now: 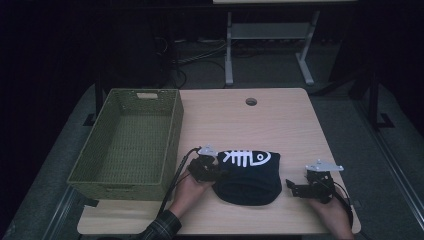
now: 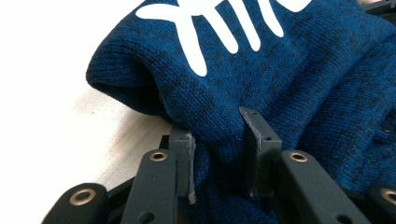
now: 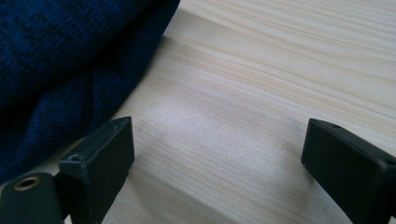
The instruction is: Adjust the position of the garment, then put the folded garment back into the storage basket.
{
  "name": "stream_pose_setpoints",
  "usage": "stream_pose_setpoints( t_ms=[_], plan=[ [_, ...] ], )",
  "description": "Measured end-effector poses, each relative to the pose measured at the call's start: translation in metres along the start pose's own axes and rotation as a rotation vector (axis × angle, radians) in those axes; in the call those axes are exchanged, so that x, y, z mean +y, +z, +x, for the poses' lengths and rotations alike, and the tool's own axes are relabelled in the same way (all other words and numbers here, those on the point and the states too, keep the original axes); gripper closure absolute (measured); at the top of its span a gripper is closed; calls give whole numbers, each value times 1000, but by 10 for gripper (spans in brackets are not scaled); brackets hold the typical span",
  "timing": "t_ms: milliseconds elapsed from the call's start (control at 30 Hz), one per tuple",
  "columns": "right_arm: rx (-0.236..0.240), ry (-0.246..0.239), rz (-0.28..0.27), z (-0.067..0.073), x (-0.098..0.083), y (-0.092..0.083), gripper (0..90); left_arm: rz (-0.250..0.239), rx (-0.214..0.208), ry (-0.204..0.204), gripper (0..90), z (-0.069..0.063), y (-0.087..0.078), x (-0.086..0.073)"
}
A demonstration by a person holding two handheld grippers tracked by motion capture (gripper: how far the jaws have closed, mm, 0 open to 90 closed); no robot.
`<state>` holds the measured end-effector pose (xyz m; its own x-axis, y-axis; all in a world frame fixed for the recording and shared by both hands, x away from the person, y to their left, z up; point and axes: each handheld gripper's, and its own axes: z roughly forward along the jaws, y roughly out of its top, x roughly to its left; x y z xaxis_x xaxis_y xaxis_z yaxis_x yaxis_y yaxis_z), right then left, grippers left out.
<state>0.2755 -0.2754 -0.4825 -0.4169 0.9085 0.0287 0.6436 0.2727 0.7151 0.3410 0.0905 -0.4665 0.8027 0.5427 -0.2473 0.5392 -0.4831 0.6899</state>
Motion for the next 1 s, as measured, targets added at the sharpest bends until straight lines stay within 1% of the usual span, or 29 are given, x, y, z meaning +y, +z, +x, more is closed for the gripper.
stream_pose_setpoints(
  t_ms=[233,467,700,900,1000],
  plan=[
    [0,0,0,0,0,0,91,-6,-7,-5,698,1,-3,2],
    [0,0,0,0,0,0,91,-12,-8,2,703,1,-10,8],
    [0,0,0,0,0,0,91,-34,-14,15,705,-5,-21,19],
    [0,0,0,0,0,0,91,-63,-31,20,707,-8,-30,28],
    [0,1,0,0,0,0,91,-70,-37,31,709,-11,-35,33]
  ],
)
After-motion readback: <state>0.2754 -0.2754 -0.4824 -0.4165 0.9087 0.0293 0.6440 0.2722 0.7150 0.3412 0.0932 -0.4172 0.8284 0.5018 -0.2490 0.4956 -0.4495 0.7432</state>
